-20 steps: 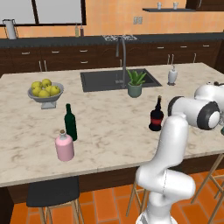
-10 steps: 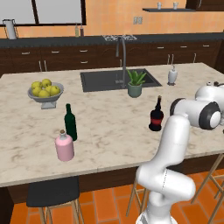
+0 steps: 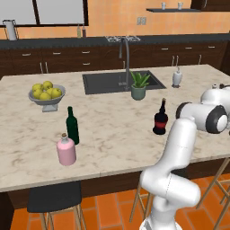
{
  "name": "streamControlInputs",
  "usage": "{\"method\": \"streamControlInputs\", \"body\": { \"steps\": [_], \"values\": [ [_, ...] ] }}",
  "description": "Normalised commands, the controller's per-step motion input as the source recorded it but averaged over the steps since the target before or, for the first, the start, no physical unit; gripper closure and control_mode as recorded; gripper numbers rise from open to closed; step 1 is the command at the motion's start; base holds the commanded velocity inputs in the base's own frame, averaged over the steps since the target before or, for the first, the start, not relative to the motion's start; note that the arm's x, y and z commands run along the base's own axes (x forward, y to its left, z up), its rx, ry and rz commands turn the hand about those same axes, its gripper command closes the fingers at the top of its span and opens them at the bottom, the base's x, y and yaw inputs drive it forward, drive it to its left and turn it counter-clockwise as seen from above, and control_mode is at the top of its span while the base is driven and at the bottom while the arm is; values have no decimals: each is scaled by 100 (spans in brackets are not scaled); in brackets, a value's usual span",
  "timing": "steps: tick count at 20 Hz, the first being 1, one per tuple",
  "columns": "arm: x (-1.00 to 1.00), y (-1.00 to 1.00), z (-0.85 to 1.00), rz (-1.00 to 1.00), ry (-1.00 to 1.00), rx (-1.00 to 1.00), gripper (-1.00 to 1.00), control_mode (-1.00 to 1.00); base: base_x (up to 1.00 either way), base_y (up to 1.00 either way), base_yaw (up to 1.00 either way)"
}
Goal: Move the plastic bottles in the middle to the plastics group, and the glass bottles in the middle to the glass group.
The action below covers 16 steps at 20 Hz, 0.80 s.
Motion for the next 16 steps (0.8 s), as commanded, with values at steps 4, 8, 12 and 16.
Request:
{"method": "streamControlInputs", "body": {
  "steps": [4,8,12,16],
  "values": [
    [0,-3,-31,1,0,0,100,-100,0,0,0],
    [0,0,-29,2,0,0,100,-100,0,0,0],
    [0,0,-7,1,0,0,100,-100,0,0,0],
    [0,0,0,0,0,0,-100,-100,0,0,0]
  ]
}}
